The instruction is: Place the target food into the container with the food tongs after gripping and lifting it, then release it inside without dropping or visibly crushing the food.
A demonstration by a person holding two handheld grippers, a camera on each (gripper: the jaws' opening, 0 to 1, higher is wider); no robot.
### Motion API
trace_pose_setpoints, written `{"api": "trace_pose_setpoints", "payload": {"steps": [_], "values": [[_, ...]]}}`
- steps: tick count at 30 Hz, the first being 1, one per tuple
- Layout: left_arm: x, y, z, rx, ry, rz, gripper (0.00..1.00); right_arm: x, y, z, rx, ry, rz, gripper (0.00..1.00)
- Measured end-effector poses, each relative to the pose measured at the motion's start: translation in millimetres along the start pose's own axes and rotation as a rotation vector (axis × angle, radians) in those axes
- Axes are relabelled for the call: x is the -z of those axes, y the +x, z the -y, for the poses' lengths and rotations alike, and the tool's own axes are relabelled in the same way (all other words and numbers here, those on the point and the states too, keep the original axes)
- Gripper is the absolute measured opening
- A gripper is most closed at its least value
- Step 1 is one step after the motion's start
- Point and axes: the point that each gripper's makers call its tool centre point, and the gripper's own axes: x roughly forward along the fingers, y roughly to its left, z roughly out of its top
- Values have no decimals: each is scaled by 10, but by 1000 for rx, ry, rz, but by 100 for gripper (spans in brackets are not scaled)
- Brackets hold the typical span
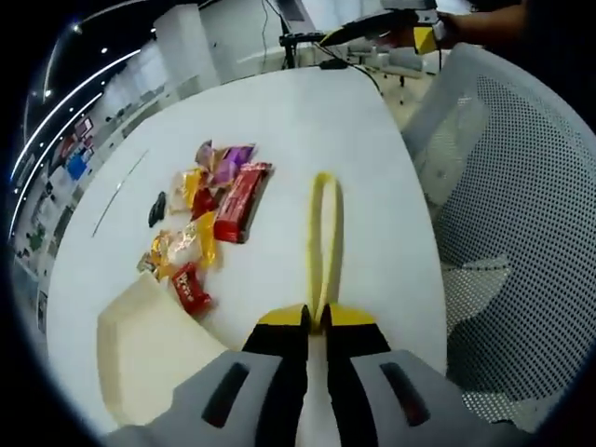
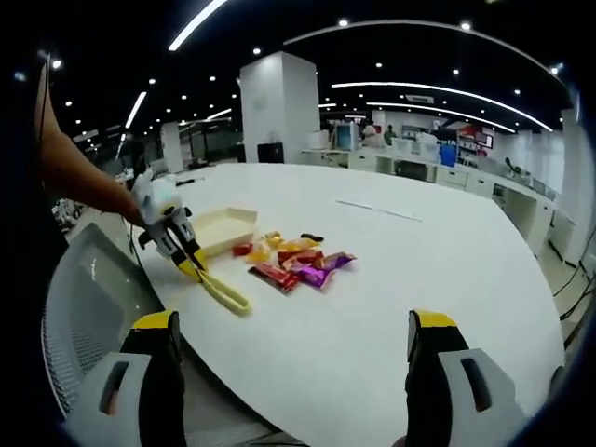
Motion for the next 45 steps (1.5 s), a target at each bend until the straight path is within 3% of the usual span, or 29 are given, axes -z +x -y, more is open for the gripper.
{"api": "trace_pose_setpoints", "payload": {"steps": [5, 9, 13, 14, 17, 19, 26, 30, 34, 39, 41, 45], "values": [[-11, -21, -24, -26, -45, 18, 0, -28, 11, -24, -25, -9, -15, 99], [-219, -142, -88, -39, -127, 111, 0, -106, 13, -25, -40, -11, -8, 99], [-475, -313, -134, -11, -153, 182, 0, -256, 21, -29, -65, -8, 16, 99], [-550, -348, -116, 17, -182, 205, 0, -338, 22, -24, -76, -9, 32, 99], [-790, -507, -230, 10, -189, 267, 0, -591, 10, -47, -127, 14, 85, 92], [-1027, -666, -309, 11, -201, 339, 0, -788, 2, -39, -153, 20, 121, 93], [-1597, -1235, -485, 23, -148, 467, 0, -1428, 28, -147, -282, -50, 185, 86], [-1890, -1552, -551, 44, -135, 543, 0, -1779, 29, -289, -378, -75, 227, 77], [-2095, -1798, -578, 66, -106, 572, 0, -2121, 42, -390, -453, -65, 293, 66], [-2344, -2065, -566, 99, -67, 589, 0, -2406, 66, -545, -532, -52, 341, 59], [-2383, -2092, -528, 136, -87, 559, 0, -2464, 98, -623, -573, -46, 347, 55], [-2423, -2085, -486, 135, -62, 538, 0, -2475, 158, -780, -631, -50, 327, 47]]}}
